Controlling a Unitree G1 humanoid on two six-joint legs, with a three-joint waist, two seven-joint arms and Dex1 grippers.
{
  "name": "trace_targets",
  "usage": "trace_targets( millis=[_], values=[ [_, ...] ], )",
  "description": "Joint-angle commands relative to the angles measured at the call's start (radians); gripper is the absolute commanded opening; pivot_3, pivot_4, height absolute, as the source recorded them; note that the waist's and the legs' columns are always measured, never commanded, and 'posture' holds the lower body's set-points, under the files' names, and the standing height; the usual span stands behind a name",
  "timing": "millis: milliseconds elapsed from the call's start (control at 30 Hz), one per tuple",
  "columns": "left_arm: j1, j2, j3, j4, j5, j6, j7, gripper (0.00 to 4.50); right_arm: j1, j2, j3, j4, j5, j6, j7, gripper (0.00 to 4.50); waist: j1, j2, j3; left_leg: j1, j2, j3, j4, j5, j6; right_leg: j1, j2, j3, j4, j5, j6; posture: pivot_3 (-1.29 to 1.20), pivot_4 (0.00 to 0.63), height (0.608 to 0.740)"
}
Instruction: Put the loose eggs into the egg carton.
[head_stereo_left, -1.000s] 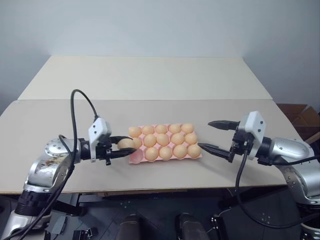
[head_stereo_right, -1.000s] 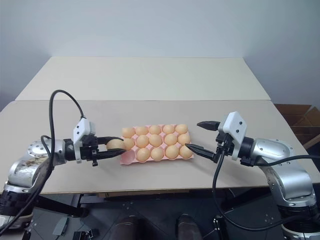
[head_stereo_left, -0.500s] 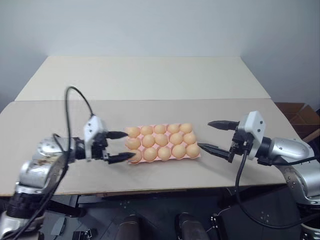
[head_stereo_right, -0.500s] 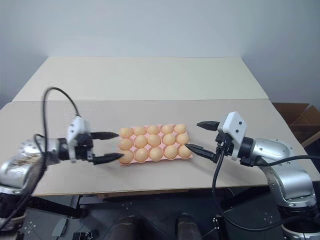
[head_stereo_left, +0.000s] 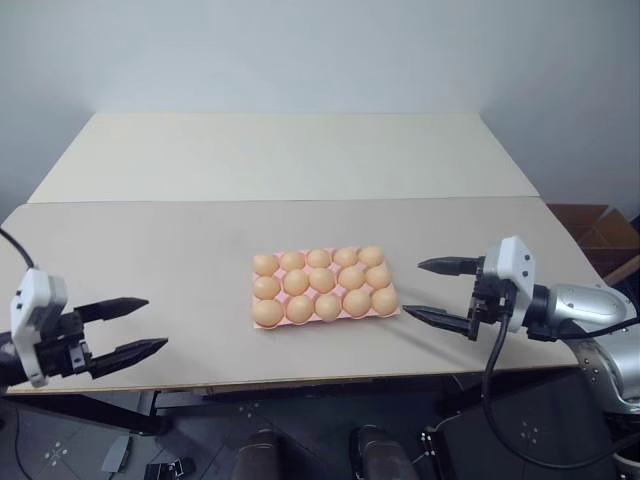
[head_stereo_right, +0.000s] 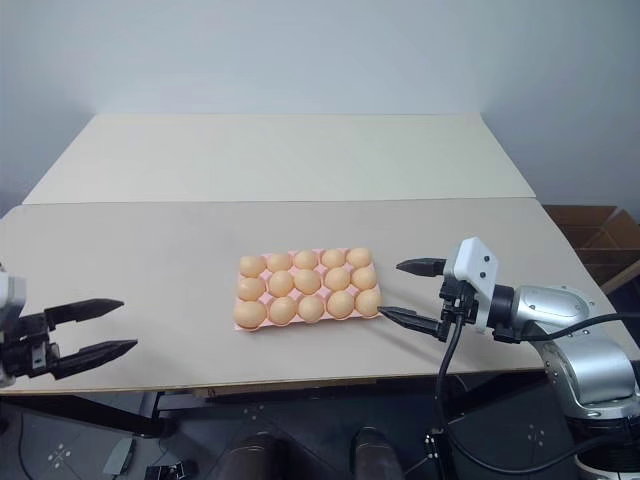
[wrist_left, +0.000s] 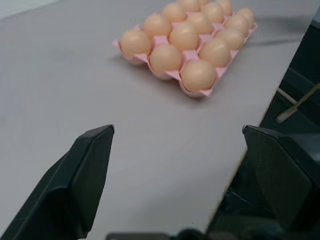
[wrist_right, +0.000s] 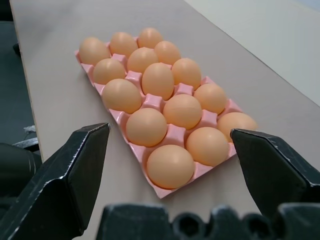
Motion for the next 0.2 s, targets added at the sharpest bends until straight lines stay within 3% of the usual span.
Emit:
trace_targets(
  millis=[33,200],
  values=[
    [0.022,-0.029,0.069,-0.092,-0.047,0.012,0.052,4.49,0.010,-0.006,-0.037,-0.022,0.018,-0.027,0.010,4.50,0.006,0.000,0.000,0.000,0.000,0.000,0.000,0.000,0.000,0.001,0.000,0.000,0.000,0.000,0.000,0.00,0.150,0.740],
    [0.031,-0.048,0.091,-0.135,-0.082,0.029,0.101,4.49,0.008,-0.012,-0.039,-0.014,0.022,-0.026,0.016,4.50,0.010,0.000,0.000,0.000,0.000,0.001,0.000,0.000,0.000,0.000,0.000,0.001,0.000,0.000,0.000,0.00,0.150,0.740]
  ],
)
